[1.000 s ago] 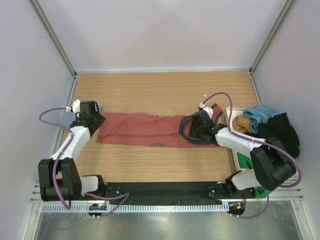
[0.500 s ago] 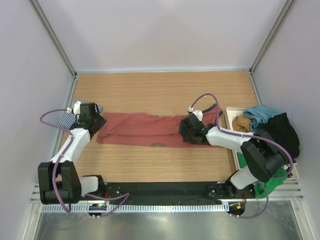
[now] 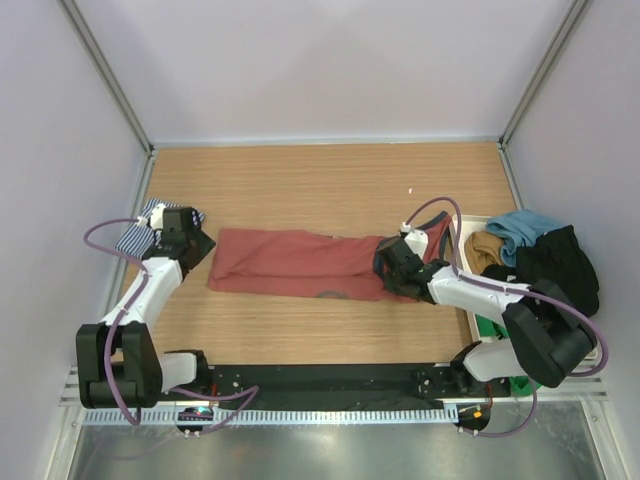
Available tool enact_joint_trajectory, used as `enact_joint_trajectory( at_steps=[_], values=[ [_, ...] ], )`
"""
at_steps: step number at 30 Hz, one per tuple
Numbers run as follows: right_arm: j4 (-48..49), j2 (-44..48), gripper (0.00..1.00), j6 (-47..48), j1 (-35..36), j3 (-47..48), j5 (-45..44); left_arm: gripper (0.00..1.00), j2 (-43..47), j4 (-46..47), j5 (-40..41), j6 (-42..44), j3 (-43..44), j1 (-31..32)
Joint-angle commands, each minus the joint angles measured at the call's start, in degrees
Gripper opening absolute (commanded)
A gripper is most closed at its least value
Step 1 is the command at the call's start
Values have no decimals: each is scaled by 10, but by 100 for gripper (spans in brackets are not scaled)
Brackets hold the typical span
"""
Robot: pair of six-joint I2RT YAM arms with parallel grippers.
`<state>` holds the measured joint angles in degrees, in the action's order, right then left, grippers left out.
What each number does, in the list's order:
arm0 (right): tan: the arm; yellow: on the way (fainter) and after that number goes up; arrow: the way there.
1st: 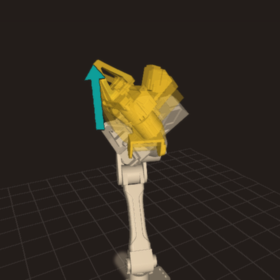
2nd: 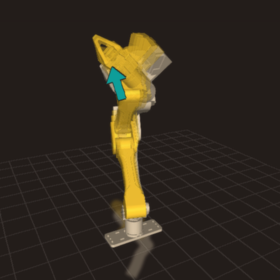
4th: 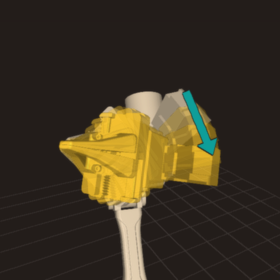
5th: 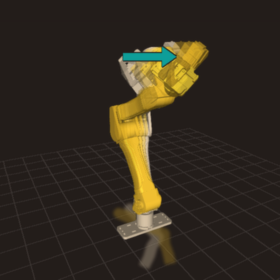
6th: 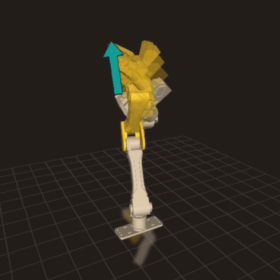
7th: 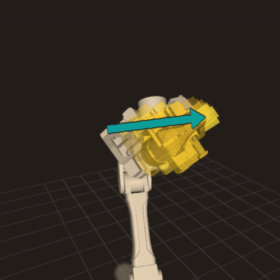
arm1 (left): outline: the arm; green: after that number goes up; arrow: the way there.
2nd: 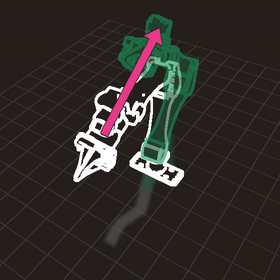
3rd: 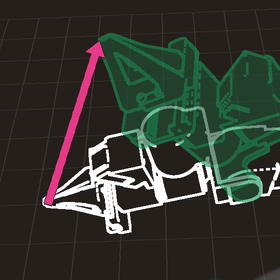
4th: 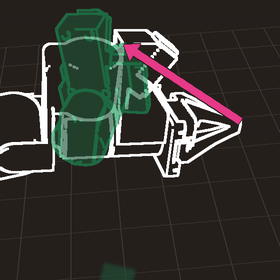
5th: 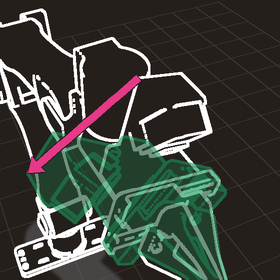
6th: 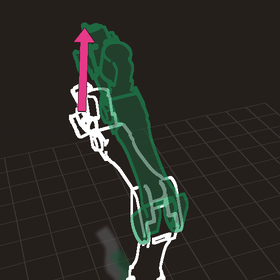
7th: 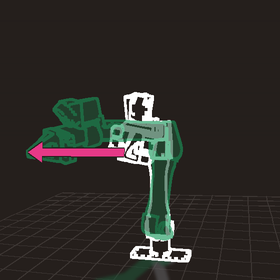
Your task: Fold and stack the tank tops
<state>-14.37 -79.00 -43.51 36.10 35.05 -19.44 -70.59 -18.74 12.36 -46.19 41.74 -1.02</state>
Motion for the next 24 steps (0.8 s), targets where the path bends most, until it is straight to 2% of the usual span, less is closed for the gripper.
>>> enact_joint_trajectory(
  at_steps=[1,2,3,10,14,18,24],
  values=[
    [-103,31,32,-4,-6,-2,-66,45,7,5,0,5,-1,4],
    [-109,38,41,-1,-6,1,-71,45,4,5,-1,5,4,5],
    [-116,45,44,6,-6,5,-73,45,-2,7,0,5,6,5],
    [-109,71,43,19,-6,62,-45,46,-114,17,-34,27,79,22],
    [-91,42,45,21,-5,84,5,48,-183,17,-52,38,124,26],
    [-57,2,53,21,-4,97,29,53,-205,27,-64,44,142,27],
    [-30,-55,52,21,-5,124,35,57,-240,30,-66,50,177,28]
  ],
)
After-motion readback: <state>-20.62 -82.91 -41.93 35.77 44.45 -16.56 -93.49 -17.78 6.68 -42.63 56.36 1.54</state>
